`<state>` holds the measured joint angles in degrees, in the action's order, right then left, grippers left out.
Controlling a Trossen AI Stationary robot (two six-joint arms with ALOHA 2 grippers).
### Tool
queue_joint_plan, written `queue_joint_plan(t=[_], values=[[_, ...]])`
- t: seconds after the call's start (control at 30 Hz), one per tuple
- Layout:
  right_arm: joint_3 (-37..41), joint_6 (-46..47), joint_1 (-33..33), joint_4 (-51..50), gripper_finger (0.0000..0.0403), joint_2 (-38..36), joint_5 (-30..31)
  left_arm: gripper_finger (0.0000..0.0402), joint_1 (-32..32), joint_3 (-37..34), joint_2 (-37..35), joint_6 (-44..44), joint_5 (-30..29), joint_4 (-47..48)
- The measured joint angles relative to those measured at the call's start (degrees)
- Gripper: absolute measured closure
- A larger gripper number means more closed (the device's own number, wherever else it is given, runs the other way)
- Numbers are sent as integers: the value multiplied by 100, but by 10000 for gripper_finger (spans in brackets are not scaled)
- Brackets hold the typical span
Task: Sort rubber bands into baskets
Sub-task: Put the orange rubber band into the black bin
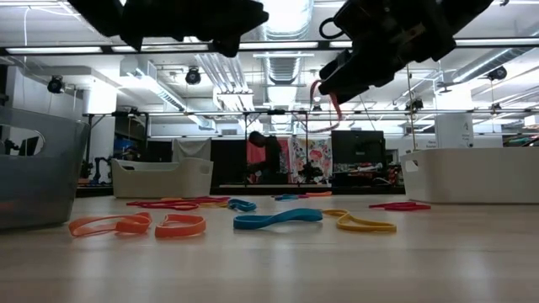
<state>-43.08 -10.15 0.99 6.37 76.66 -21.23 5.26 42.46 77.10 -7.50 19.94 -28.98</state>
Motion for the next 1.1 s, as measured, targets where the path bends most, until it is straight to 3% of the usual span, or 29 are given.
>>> queue_joint_plan(t=[0.33,0.87,1.0,1.1], values=[[272,-40,2,621,394,0,-39,324,2,-172,44,356,-11,-224],[325,-102,-159,779,394,50,-21,324,11,359,512,194,-11,-153],[408,-100,-282,779,394,48,-20,324,11,656,632,91,-67,289],[511,-95,-353,763,394,48,-20,324,10,797,719,99,-439,644]])
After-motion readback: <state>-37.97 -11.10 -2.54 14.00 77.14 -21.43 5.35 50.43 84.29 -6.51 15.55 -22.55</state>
